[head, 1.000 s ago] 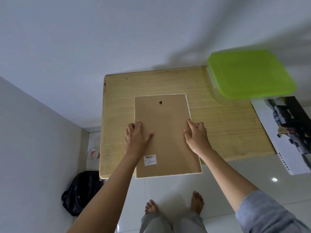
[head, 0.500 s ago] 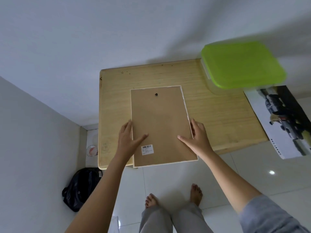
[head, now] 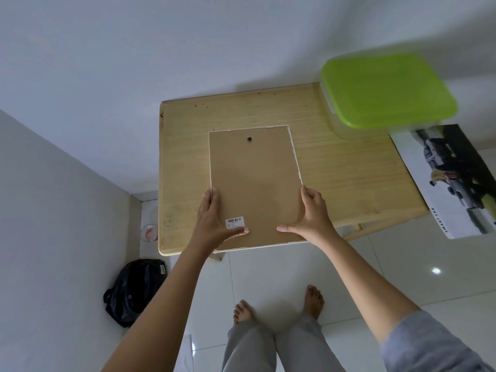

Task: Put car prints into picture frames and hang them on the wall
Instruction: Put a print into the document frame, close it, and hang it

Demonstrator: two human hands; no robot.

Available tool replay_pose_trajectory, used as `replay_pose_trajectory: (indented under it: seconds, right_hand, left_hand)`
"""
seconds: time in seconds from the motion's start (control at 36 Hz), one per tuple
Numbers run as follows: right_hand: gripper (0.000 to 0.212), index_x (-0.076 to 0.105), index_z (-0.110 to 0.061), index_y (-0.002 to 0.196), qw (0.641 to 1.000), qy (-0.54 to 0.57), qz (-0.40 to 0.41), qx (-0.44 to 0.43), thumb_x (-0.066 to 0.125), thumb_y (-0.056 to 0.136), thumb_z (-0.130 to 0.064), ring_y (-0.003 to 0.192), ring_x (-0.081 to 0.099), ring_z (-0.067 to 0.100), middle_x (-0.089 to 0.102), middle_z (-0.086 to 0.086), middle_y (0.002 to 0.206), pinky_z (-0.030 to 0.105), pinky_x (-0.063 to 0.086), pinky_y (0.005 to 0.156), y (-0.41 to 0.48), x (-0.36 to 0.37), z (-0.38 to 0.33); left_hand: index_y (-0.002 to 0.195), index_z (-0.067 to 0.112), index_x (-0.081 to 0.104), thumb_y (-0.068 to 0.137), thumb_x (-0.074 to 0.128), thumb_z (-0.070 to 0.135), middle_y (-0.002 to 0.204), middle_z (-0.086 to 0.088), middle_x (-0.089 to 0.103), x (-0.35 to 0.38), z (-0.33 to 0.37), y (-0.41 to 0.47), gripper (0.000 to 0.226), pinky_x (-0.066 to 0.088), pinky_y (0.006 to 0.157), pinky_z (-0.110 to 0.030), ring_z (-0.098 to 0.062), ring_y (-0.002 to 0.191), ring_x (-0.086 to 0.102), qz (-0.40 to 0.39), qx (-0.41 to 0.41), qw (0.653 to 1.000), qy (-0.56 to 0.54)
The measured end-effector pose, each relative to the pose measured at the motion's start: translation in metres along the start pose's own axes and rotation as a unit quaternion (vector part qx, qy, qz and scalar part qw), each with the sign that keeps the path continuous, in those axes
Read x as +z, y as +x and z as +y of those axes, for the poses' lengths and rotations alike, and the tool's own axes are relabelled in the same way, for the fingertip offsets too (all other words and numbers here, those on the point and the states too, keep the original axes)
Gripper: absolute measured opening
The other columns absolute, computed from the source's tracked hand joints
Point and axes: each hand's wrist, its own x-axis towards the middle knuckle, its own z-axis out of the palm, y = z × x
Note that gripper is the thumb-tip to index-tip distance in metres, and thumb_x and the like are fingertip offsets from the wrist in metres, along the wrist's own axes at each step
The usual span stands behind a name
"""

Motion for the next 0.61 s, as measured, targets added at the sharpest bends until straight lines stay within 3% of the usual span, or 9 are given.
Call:
replay_pose_trajectory:
  seconds: [0.31, 0.47, 0.61]
  right_hand:
    - [0.12, 0.012, -0.015, 0.147, 1.0, 0.004, 0.012, 0.024, 0.088, 0.055, -0.033, 0.131, 0.02, 0.021, 0.022, 0.0, 0.144, 0.025, 0.022, 0.106, -0.001, 0.003, -0.006]
    - [0.119, 0.012, -0.016, 0.148, 0.999, 0.015, -0.028, 0.02, 0.087, 0.057, -0.03, 0.137, 0.019, 0.017, 0.018, -0.004, 0.149, 0.029, 0.024, 0.111, -0.001, -0.008, -0.001]
    - [0.117, 0.013, -0.015, 0.148, 0.992, 0.107, -0.068, 0.009, 0.087, 0.058, -0.012, 0.135, 0.018, -0.001, 0.013, -0.008, 0.154, 0.009, 0.02, 0.101, -0.008, -0.011, 0.01]
  left_hand:
    - [0.149, 0.02, -0.003, 0.062, 0.078, 0.051, 0.157, 0.005, -0.005, 0.001, 0.001, -0.002, 0.123, 0.007, 0.116, -0.032, -0.013, 0.144, -0.004, 0.003, 0.003, 1.0, 0.025]
    - [0.149, 0.021, -0.006, 0.063, 0.077, 0.054, 0.157, 0.005, -0.009, -0.001, 0.002, -0.003, 0.124, 0.006, 0.115, -0.033, -0.012, 0.144, -0.006, -0.011, -0.003, 0.999, 0.038]
    - [0.148, 0.02, -0.009, 0.065, 0.074, 0.056, 0.157, 0.004, -0.011, 0.0, 0.003, -0.003, 0.123, 0.005, 0.116, -0.035, -0.012, 0.144, -0.01, -0.01, 0.001, 0.998, 0.056]
